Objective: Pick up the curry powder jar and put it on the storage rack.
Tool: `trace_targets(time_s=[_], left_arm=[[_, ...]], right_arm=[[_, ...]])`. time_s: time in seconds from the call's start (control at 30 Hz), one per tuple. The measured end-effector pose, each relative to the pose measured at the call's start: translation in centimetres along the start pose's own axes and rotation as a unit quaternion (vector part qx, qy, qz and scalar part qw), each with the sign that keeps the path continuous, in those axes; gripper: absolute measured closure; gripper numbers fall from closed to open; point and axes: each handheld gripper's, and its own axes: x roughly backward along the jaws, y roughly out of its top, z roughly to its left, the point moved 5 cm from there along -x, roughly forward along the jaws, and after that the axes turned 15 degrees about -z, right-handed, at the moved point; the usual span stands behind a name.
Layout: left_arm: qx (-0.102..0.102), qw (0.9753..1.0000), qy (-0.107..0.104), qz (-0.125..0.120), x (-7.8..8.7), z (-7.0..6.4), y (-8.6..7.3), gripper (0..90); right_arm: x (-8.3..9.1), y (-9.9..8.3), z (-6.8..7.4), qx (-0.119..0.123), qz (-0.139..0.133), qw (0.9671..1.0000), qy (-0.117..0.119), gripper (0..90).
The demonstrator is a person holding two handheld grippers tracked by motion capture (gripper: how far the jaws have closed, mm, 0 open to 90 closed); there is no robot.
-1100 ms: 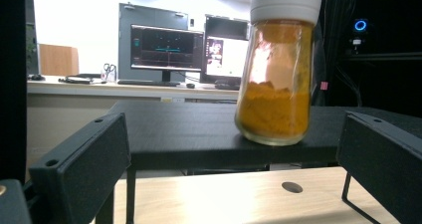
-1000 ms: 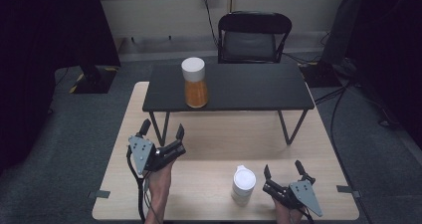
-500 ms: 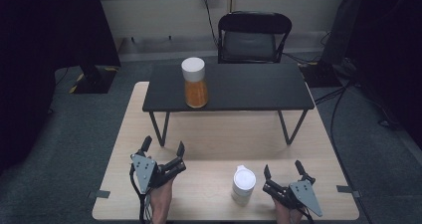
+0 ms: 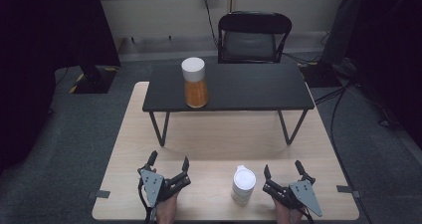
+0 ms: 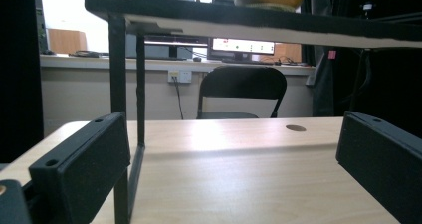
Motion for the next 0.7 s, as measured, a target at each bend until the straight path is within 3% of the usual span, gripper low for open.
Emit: trace_targets(time_s=[0.1,0.7], left_arm=[[-0.019,0.9998,0.002,-0.003,0.4,-0.5,-0.7,0.0],[-0.012,0.9998,0.007,0.010,1.4,-0.1,-2.5,0.0]], right_arm=[[0.0,0.0,0.0,0.000,0.000,1.0000,0.000,0.0],[0.0,0.0,0.0,0.000,0.000,1.0000,0.000,0.0]])
